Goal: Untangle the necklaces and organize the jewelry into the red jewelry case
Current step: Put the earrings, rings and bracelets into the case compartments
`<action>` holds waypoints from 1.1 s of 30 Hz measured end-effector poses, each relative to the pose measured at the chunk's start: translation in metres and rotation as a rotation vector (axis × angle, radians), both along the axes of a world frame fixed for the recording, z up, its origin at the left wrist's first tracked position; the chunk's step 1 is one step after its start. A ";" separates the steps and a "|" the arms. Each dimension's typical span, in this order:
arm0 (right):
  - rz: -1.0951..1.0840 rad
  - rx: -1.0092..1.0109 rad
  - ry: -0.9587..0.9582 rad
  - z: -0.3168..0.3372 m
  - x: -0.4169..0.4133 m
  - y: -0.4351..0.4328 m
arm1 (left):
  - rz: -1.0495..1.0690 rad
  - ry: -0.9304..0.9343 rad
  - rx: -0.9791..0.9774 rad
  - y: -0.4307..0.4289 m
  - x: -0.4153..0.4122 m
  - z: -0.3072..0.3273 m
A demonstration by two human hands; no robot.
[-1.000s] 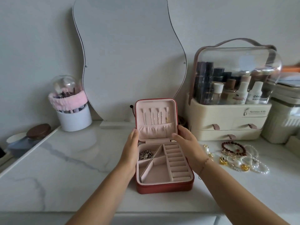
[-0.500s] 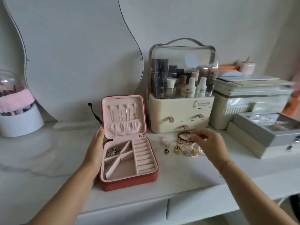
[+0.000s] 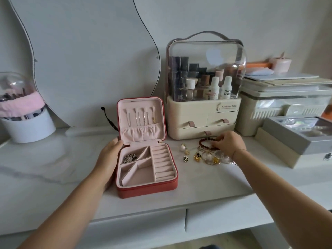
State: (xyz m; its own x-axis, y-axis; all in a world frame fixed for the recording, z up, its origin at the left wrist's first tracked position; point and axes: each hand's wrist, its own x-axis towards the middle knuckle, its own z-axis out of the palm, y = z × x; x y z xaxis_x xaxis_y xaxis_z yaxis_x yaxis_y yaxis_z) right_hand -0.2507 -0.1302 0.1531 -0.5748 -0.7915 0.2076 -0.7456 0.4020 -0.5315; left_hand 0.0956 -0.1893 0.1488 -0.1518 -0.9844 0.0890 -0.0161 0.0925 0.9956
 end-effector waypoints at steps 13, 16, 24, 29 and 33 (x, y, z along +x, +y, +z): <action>0.285 -0.327 -0.190 0.054 0.052 0.020 | 0.013 -0.007 0.017 -0.010 0.002 -0.004; 0.386 -0.347 -0.248 0.071 0.084 0.028 | -0.009 0.040 0.031 -0.009 0.001 -0.003; 0.759 -0.130 -0.602 0.064 0.169 0.025 | -0.026 0.074 0.082 -0.011 0.002 -0.001; 0.788 0.079 -0.355 0.043 0.183 0.013 | -0.017 0.076 0.079 -0.011 0.002 -0.001; 0.778 0.043 -0.116 0.037 0.189 0.009 | -0.005 0.059 0.071 -0.012 0.002 -0.002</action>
